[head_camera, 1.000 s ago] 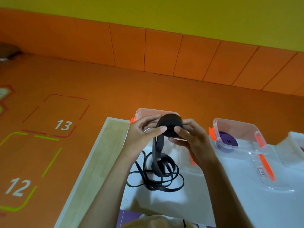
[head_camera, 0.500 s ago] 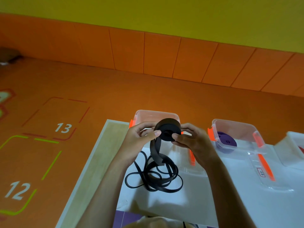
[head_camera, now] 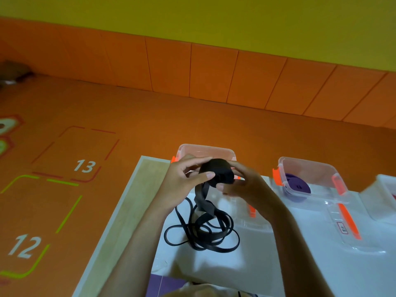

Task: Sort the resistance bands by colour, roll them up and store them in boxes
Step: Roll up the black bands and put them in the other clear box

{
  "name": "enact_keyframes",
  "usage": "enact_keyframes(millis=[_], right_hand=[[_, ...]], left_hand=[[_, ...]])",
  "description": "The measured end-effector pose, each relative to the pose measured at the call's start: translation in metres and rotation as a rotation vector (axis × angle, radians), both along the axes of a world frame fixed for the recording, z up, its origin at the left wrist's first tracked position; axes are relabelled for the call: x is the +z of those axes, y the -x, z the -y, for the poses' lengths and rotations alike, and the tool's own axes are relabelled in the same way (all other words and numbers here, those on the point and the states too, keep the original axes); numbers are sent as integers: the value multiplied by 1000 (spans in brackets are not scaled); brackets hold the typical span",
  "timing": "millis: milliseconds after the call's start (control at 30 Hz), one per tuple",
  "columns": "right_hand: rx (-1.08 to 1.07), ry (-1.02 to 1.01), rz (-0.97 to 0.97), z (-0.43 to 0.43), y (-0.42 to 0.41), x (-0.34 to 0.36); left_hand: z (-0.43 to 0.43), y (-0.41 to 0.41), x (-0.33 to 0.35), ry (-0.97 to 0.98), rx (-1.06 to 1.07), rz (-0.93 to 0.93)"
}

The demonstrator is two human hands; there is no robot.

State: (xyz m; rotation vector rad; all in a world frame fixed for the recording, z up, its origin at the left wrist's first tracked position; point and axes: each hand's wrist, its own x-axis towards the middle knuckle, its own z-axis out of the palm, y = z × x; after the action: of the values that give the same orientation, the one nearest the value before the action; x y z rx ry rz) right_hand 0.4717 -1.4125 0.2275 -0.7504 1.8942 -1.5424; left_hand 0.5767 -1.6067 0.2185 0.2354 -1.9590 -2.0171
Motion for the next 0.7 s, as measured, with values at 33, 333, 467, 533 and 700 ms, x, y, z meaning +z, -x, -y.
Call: enact_keyframes(millis=[33, 333, 467, 533, 700], right_hand=[[-9, -33, -7, -1, 1, 0], [-203, 144, 323, 4, -5, -12], [-91, 76, 274, 8, -7, -8], [-65, 61, 200, 8, -5, -5], [-123, 245, 318, 6, -3, -1]], left_hand=[[-1, 0, -3, 5, 14, 7], [3, 4, -7, -86, -9, 13], [5, 7, -7, 22, -8, 4], [0, 9, -8, -32, 31, -8], [1, 6, -19, 15, -21, 69]])
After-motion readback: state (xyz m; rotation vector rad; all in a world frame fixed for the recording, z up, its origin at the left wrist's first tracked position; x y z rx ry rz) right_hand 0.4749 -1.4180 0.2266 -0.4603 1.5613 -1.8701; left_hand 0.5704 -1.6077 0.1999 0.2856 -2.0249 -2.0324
